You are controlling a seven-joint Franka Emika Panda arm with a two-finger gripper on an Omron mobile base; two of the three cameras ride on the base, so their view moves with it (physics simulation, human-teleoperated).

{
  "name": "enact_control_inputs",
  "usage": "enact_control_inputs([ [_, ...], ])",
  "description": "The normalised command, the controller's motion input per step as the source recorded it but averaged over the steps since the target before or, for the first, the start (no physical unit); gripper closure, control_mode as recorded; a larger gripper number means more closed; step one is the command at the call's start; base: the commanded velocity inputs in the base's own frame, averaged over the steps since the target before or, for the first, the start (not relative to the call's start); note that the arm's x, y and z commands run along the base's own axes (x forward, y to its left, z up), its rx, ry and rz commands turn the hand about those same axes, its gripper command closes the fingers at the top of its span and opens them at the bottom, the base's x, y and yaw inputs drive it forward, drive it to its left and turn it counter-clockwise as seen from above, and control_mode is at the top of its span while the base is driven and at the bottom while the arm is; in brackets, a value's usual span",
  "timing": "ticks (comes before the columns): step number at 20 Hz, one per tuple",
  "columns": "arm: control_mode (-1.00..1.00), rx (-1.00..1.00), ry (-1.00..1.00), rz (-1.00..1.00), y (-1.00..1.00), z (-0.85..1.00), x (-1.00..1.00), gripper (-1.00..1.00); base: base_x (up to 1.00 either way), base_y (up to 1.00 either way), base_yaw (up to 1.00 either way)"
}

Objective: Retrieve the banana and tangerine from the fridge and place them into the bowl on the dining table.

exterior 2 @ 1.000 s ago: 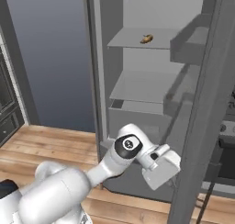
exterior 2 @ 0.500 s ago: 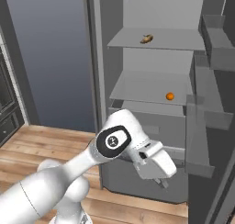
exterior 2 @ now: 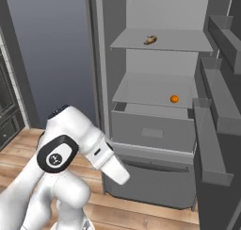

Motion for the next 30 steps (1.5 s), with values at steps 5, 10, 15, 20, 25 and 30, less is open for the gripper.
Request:
enact_control_inputs([
  [5,-1.00,0.00,-0.13,0.10,1.00,0.32,0.45,1.00,0.00,0.00,0.00],
  [10,-1.00,0.00,0.01,0.26,1.00,0.08,0.45,1.00,0.00,0.00,0.00],
  [15,-1.00,0.00,0.01,0.44,0.90,-0.19,0.29,1.00,0.00,0.00,0.00],
  [20,-1.00,0.05,0.00,0.53,0.49,-0.22,0.18,1.00,0.00,0.00,0.00],
  [25,-1.00,0.13,0.00,0.48,0.08,-0.06,0.06,1.00,0.00,0.00,0.00],
  [30,-1.00,0.09,0.02,0.30,0.00,0.00,0.00,1.00,0.00,0.00,0.00],
])
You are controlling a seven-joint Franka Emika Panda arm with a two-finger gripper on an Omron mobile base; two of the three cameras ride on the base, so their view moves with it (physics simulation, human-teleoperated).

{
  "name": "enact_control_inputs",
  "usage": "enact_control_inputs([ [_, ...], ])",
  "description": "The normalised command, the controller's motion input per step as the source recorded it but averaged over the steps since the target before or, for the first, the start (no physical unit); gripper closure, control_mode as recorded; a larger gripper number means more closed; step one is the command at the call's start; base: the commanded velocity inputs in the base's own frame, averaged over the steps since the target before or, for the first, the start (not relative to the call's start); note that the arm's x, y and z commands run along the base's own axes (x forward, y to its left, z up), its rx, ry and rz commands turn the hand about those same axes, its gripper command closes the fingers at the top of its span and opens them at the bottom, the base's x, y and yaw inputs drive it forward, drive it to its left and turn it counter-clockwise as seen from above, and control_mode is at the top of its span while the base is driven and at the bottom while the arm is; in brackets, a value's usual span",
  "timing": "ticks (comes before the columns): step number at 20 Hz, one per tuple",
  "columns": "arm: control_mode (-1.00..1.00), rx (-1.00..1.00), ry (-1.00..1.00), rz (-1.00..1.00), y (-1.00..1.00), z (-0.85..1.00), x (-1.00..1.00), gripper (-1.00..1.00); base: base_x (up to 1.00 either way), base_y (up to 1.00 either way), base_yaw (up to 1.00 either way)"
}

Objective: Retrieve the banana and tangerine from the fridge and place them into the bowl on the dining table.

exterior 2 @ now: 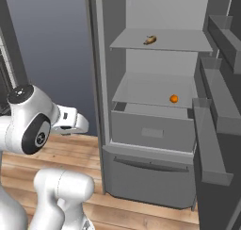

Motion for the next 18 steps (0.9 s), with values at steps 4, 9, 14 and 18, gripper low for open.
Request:
enact_control_inputs([
  [4,-1.00,0.04,0.00,0.09,0.00,-0.02,0.00,1.00,0.00,0.00,0.00],
  [9,-1.00,0.00,0.00,0.04,0.01,-0.07,0.00,1.00,0.00,0.00,0.00],
  [14,-1.00,0.00,0.00,0.03,0.01,-0.07,0.00,1.00,0.00,0.00,0.00],
  [18,-1.00,0.00,0.00,0.03,0.00,-0.01,0.00,1.00,0.00,0.00,0.00],
])
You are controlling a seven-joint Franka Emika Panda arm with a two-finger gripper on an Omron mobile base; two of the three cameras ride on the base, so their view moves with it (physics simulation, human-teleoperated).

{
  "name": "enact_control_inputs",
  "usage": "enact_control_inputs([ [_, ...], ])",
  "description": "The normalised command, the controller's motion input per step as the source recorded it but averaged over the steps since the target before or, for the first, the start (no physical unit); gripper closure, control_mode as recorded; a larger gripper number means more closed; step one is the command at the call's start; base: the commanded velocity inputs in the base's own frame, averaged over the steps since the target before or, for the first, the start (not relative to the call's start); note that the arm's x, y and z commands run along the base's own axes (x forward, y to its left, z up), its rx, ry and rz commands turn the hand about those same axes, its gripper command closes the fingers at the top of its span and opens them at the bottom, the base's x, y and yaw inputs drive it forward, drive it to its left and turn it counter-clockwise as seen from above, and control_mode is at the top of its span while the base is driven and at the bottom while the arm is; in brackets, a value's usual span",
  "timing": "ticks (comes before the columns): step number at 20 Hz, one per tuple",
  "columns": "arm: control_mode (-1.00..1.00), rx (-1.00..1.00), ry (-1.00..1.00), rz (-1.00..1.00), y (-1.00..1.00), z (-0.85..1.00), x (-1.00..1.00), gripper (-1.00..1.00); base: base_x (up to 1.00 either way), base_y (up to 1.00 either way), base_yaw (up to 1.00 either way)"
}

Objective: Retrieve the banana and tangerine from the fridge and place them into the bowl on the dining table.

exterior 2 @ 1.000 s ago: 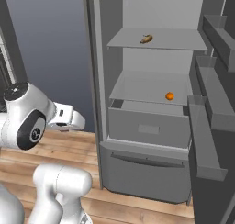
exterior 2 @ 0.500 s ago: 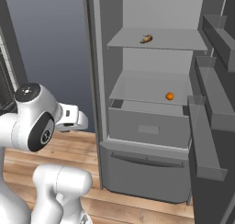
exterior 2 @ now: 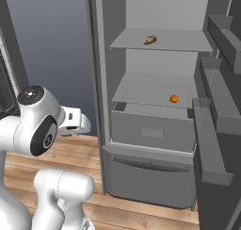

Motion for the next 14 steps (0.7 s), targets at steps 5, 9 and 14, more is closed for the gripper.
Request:
enact_control_inputs([
  [5,-1.00,0.00,0.00,0.01,0.00,0.00,0.00,1.00,0.00,0.00,0.00],
  [9,-1.00,0.01,0.00,0.00,0.00,0.00,0.00,1.00,0.00,0.00,0.00],
  [14,-1.00,0.04,0.00,0.00,0.00,0.00,0.00,1.00,0.00,0.00,0.00],
])
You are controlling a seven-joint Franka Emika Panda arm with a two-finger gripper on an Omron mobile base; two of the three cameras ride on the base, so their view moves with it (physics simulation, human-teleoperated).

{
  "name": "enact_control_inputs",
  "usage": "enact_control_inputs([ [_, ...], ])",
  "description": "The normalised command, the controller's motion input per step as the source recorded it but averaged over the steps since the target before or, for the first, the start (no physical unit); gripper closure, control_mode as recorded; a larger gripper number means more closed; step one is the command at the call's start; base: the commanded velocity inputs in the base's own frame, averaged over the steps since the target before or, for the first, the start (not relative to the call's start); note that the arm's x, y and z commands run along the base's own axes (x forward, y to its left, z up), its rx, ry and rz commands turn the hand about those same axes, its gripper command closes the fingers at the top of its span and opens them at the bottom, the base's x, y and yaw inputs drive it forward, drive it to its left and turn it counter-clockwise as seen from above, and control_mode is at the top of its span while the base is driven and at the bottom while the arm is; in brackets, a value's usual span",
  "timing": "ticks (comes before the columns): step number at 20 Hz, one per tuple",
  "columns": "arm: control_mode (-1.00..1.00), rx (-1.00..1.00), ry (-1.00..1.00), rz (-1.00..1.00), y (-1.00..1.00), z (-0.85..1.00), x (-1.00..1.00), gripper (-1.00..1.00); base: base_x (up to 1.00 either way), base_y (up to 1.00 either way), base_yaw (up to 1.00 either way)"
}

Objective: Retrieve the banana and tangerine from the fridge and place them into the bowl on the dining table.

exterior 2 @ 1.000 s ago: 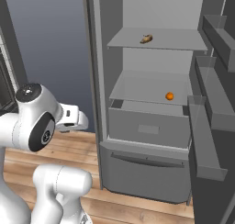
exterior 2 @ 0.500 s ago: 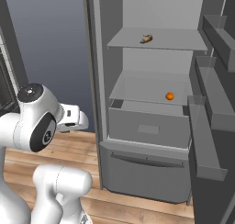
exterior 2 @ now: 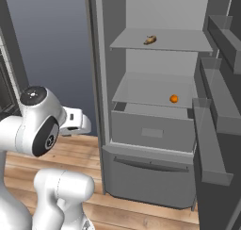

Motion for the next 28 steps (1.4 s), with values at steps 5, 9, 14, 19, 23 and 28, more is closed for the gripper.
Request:
enact_control_inputs([
  [5,-1.00,0.04,0.00,0.00,0.00,0.00,0.00,1.00,0.00,0.00,0.00],
  [9,-1.00,0.02,0.00,0.00,0.00,0.00,0.00,1.00,0.00,0.00,0.00],
  [14,-1.00,0.01,0.00,0.00,0.00,0.00,0.00,1.00,0.00,0.00,0.00],
  [19,1.00,0.00,0.00,0.00,0.00,0.00,0.00,1.00,0.00,-0.02,0.00],
  [23,1.00,0.00,0.00,0.00,0.00,0.00,0.00,1.00,0.17,-0.17,0.00],
  [28,1.00,0.00,0.00,0.00,0.00,0.00,0.00,1.00,0.31,-0.32,-0.02],
])
